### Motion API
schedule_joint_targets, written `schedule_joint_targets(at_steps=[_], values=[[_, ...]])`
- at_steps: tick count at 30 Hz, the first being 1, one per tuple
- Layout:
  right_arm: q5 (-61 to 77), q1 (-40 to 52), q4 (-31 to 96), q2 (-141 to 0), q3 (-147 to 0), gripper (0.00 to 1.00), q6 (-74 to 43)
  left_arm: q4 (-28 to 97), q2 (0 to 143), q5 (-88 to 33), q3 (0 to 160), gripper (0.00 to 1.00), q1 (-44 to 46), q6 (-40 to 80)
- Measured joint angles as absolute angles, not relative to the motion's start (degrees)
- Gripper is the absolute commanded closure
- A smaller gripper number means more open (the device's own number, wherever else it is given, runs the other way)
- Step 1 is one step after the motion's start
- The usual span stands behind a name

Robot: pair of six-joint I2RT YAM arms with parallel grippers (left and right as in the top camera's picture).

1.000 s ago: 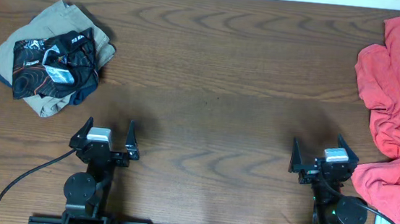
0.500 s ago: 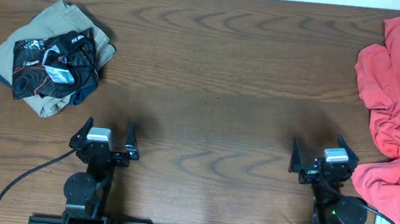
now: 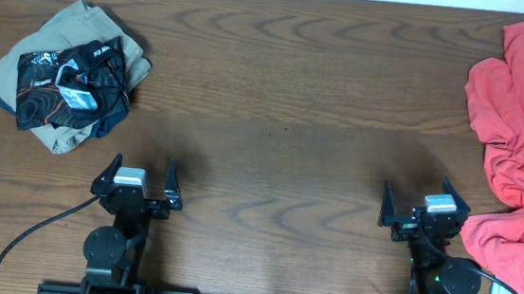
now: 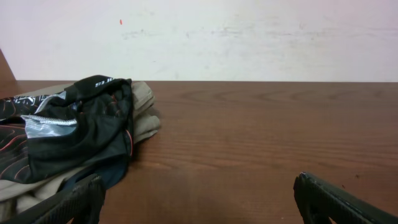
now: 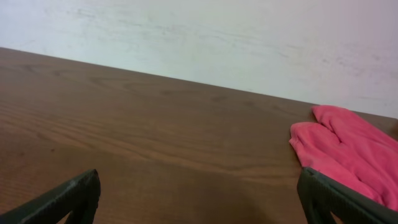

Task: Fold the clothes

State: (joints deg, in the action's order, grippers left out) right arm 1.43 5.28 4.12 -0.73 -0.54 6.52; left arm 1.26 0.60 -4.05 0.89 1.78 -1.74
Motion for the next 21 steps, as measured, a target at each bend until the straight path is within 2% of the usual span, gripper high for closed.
schedule_joint_targets(at_steps=[21], values=[[1.43,5.28,4.12,-0.73,-0.54,0.01,6.52,1.26,0.60,-4.05,0.89,0.02,1.78,-1.72]])
